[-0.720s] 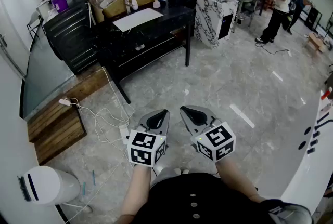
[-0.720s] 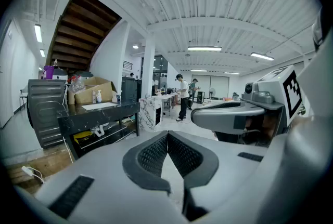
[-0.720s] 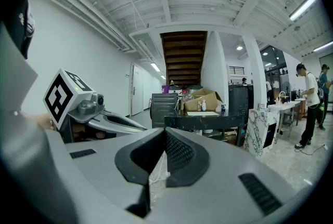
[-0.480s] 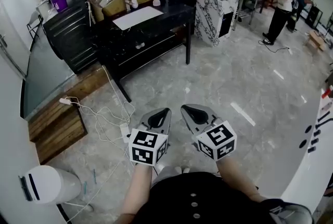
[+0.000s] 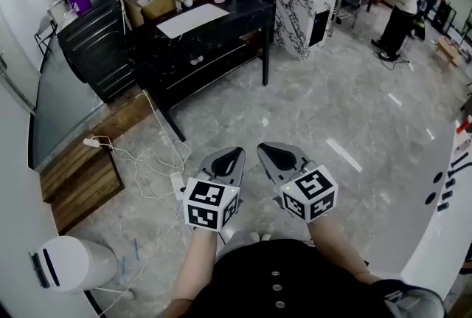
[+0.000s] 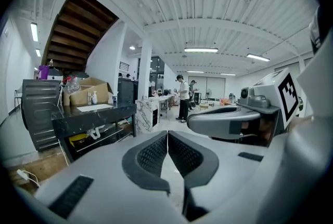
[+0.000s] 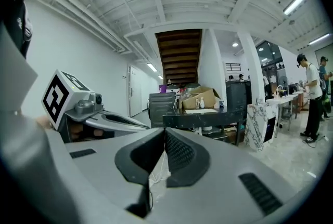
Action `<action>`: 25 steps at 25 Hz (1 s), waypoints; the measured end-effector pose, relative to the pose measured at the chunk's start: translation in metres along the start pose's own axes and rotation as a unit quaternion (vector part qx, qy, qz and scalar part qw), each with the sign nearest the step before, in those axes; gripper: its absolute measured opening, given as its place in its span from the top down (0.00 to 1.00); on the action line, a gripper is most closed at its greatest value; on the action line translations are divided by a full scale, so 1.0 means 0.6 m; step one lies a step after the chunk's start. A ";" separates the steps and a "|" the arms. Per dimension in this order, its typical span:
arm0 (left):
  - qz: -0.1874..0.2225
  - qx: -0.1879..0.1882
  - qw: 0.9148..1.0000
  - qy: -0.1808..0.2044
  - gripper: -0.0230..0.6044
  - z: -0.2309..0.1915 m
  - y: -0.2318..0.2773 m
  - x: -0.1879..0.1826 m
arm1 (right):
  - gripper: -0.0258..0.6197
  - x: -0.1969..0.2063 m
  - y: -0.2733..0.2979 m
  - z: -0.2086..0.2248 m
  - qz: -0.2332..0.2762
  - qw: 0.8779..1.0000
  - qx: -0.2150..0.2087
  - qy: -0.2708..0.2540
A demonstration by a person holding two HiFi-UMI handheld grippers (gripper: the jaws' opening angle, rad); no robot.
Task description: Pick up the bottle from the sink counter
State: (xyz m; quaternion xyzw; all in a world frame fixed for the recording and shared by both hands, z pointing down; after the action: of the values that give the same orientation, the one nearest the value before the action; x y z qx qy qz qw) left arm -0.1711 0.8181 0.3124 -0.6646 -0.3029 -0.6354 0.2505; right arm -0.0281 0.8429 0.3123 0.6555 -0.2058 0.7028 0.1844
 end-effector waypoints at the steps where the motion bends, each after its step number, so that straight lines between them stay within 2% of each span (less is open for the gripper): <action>1: 0.004 -0.002 1.000 -0.001 0.93 -0.004 0.001 0.000 | 0.95 0.002 0.002 0.001 -0.002 1.000 0.005 -0.001; 5: 0.011 -0.001 1.000 -0.008 0.93 -0.021 0.006 0.001 | 0.91 0.009 0.012 0.002 -0.011 1.000 0.015 -0.002; 9: 0.010 0.002 1.000 -0.014 0.93 -0.037 0.012 0.002 | 0.80 0.013 0.022 0.003 -0.014 0.999 0.029 -0.007; 11: 0.008 0.009 1.000 -0.018 0.86 -0.041 0.015 0.005 | 0.77 0.016 0.022 0.003 -0.013 0.999 0.037 -0.007; 12: 0.006 0.014 1.000 -0.020 0.81 -0.042 0.016 0.008 | 0.77 0.018 0.020 0.003 -0.011 0.999 0.041 -0.005; 13: 0.005 0.017 1.000 -0.022 0.80 -0.043 0.017 0.011 | 0.77 0.019 0.019 0.004 -0.009 0.999 0.045 -0.003; 25: -0.015 0.031 0.999 -0.038 0.78 -0.078 0.064 0.040 | 0.77 0.039 0.058 0.035 -0.013 0.999 0.051 0.009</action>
State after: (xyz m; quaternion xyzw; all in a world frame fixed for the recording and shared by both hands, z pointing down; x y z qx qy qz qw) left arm -0.1755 0.7597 0.3412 -0.6755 -0.3412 -0.6040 0.2499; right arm -0.0305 0.8023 0.3353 0.6601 -0.1591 0.7161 0.1616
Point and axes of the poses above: the fingertips, and each gripper's own axes: y forward along the fingers, z to its right, x out of its underside, the point moved 8 cm from there along -y, backward along the fingers, and after that the axes turned 13 degrees about z, right-handed, at the moved point
